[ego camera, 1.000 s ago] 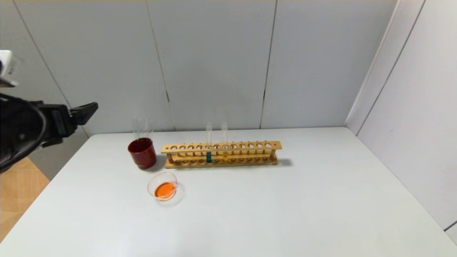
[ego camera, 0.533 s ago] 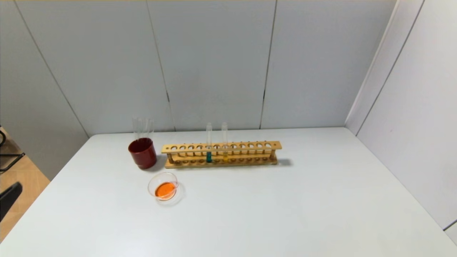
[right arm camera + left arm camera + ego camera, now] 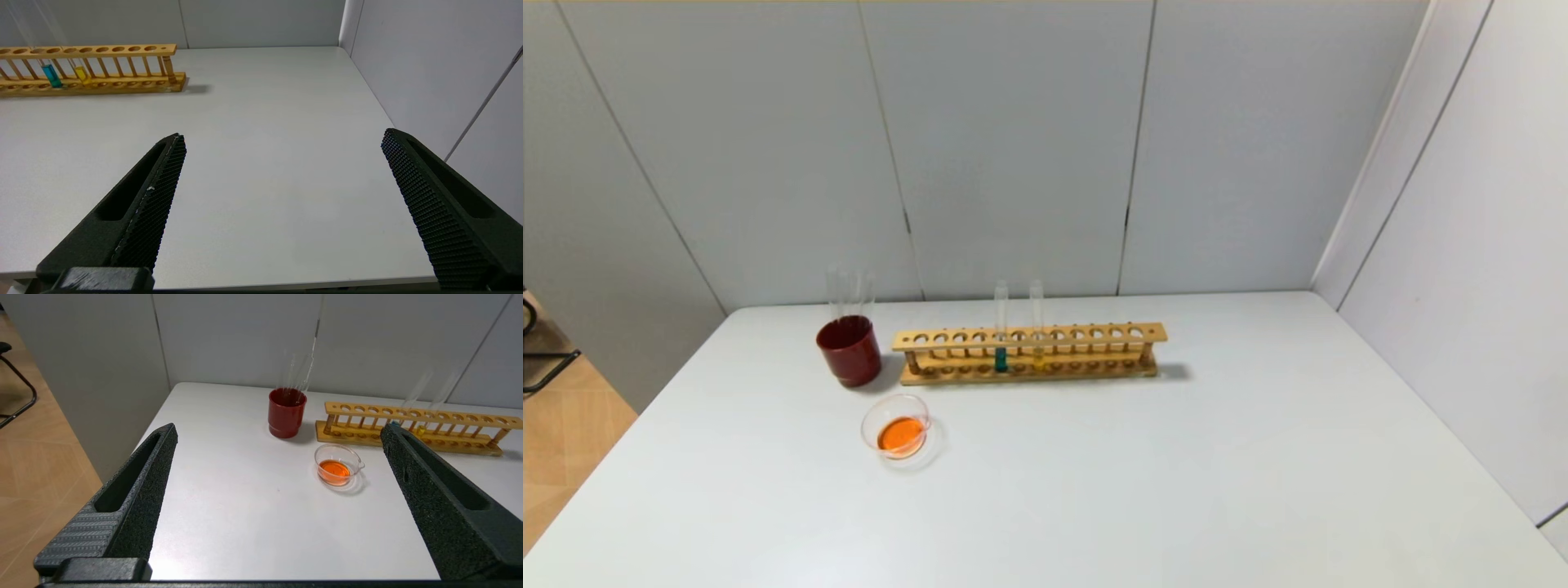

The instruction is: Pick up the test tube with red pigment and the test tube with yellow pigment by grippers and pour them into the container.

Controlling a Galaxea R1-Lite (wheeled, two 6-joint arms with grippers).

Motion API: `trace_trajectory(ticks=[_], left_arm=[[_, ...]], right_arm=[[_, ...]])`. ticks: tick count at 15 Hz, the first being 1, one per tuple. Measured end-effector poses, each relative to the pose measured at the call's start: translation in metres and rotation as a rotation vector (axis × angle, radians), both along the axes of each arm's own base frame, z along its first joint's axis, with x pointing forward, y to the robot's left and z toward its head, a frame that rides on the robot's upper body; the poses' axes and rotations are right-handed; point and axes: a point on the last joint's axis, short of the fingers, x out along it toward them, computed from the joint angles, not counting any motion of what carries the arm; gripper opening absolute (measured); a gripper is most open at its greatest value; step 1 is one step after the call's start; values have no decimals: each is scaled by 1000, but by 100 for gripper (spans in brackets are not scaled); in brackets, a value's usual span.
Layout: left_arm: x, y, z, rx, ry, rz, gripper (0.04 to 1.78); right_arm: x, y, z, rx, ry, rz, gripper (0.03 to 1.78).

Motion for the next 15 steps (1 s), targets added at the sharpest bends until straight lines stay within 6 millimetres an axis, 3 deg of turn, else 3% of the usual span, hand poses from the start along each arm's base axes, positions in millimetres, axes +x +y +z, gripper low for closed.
trace_trajectory(ticks=[6,11,15], left_arm=[[6,-1,-78,69,50,-111,175],[6,-2,-89,43,77,-119,175],[4,-1,-94,137,160,-108,175]], right_arm=[[0,0,0,0,0,0,175],[0,0,0,0,0,0,175],[0,0,0,-5,1,1,175]])
